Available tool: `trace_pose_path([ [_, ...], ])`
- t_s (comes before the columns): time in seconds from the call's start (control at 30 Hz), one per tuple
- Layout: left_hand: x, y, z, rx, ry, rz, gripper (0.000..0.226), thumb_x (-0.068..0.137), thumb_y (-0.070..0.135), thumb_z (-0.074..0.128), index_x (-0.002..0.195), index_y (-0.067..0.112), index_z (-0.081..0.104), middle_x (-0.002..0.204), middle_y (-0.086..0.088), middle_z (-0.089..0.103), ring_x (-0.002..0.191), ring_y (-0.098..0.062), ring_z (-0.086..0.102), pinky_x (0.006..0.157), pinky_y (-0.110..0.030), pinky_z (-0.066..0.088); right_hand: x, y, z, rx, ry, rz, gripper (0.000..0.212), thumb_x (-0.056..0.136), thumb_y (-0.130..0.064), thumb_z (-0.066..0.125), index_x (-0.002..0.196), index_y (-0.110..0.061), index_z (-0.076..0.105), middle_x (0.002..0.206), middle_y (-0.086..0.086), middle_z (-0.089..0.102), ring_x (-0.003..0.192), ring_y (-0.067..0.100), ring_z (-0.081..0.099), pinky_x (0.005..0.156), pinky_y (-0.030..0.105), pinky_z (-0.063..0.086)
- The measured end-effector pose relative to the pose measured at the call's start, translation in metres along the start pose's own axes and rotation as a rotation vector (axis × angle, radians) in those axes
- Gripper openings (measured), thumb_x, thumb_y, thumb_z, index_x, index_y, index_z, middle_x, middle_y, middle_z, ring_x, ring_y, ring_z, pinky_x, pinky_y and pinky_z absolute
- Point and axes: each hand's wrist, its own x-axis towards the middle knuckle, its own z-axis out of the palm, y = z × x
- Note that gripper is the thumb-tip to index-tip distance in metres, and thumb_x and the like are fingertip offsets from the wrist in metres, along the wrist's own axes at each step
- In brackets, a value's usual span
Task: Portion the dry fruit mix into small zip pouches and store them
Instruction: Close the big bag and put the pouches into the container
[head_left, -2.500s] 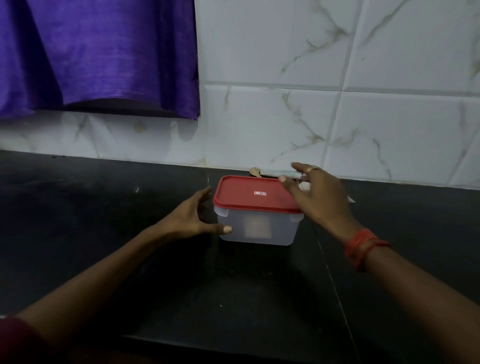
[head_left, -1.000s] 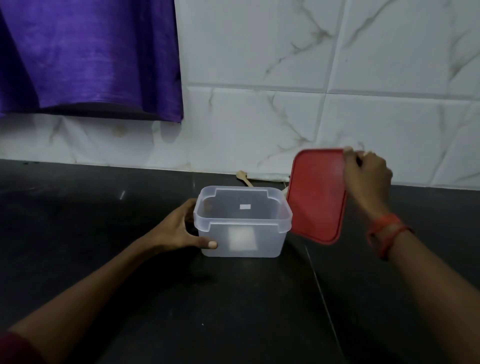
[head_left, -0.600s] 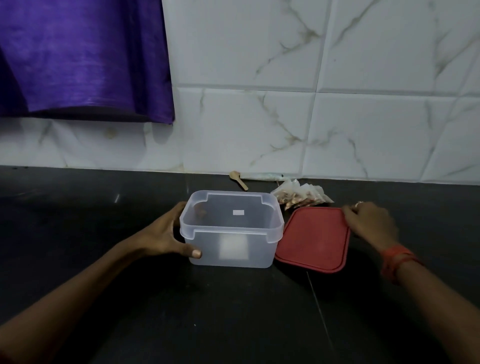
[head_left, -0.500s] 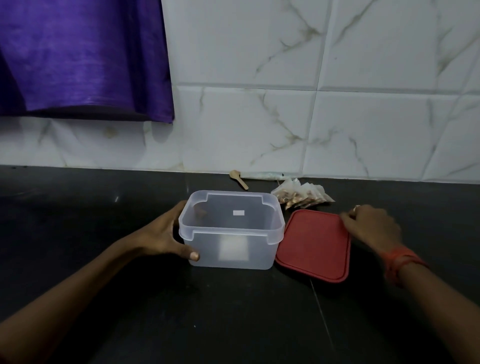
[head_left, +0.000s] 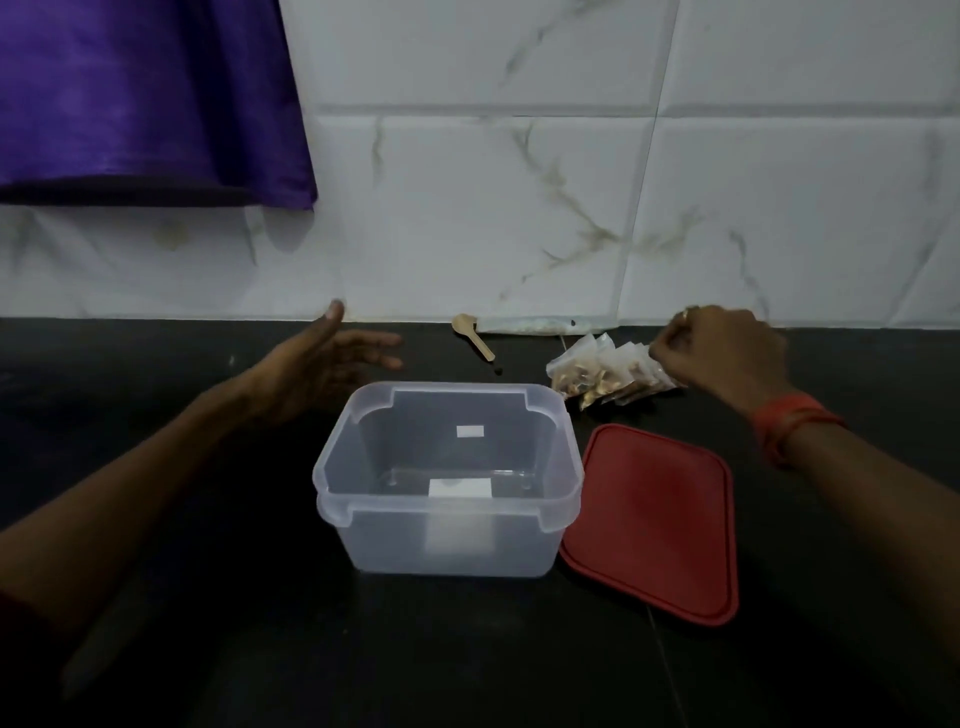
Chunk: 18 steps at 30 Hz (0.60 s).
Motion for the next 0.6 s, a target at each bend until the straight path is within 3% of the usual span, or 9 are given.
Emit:
trace_pose_path([
  [0.13, 0.048, 0.037, 0.012, 0.234, 0.043, -0.026, 0.099, 0.054, 0.086, 0.07, 0.126, 0.019, 0.066, 0.117, -0.006, 0.073, 0.096, -0.026, 0.072, 0.085, -0.038, 0.052, 0.037, -0.01, 0.016, 0.049, -0.084, -0.051, 0.017, 0.088, -0.036, 0.054, 0.085, -0.025, 0.066, 0.083, 0.004, 0.071, 0.086, 0.036, 0.065, 0.07, 0.035, 0.049],
  [0.27, 0.09, 0.069, 0.034, 0.442, 0.012, -0.051, 0.044, 0.086, 0.046, 0.07, 0.122, 0.02, 0.068, 0.107, 0.002, 0.076, 0.093, -0.02, 0.074, 0.073, -0.028, 0.059, 0.056, -0.022, 0.016, 0.102, -0.256, -0.069, 0.015, 0.085, -0.034, 0.06, 0.093, -0.028, 0.07, 0.09, -0.001, 0.073, 0.091, 0.028, 0.066, 0.074, 0.034, 0.05],
  [0.37, 0.119, 0.082, 0.053, 0.546, -0.05, -0.042, 0.032, 0.095, 0.035, 0.067, 0.119, 0.015, 0.07, 0.106, 0.0, 0.075, 0.091, -0.018, 0.074, 0.077, -0.031, 0.061, 0.062, -0.032, 0.013, 0.123, -0.395, -0.112, 0.02, 0.085, -0.032, 0.064, 0.104, -0.03, 0.07, 0.095, -0.004, 0.074, 0.098, 0.023, 0.066, 0.082, 0.035, 0.053],
  [0.47, 0.147, 0.082, 0.073, 0.67, -0.124, -0.033, 0.031, 0.096, 0.034, 0.066, 0.119, 0.015, 0.07, 0.113, -0.001, 0.072, 0.095, -0.016, 0.072, 0.084, -0.033, 0.06, 0.063, -0.039, 0.02, 0.085, -0.48, -0.149, 0.032, 0.089, -0.028, 0.06, 0.12, -0.026, 0.067, 0.115, 0.004, 0.071, 0.11, 0.028, 0.063, 0.089, 0.038, 0.051],
  [0.6, 0.172, 0.075, 0.104, 0.868, -0.228, -0.044, 0.048, 0.099, 0.032, 0.06, 0.141, 0.011, 0.053, 0.142, -0.008, 0.058, 0.129, -0.022, 0.055, 0.106, -0.032, 0.043, 0.064, -0.048, 0.03, 0.009, -0.55, -0.146, 0.04, 0.096, -0.021, 0.049, 0.134, -0.019, 0.06, 0.135, 0.012, 0.06, 0.121, 0.035, 0.057, 0.098, 0.043, 0.046],
])
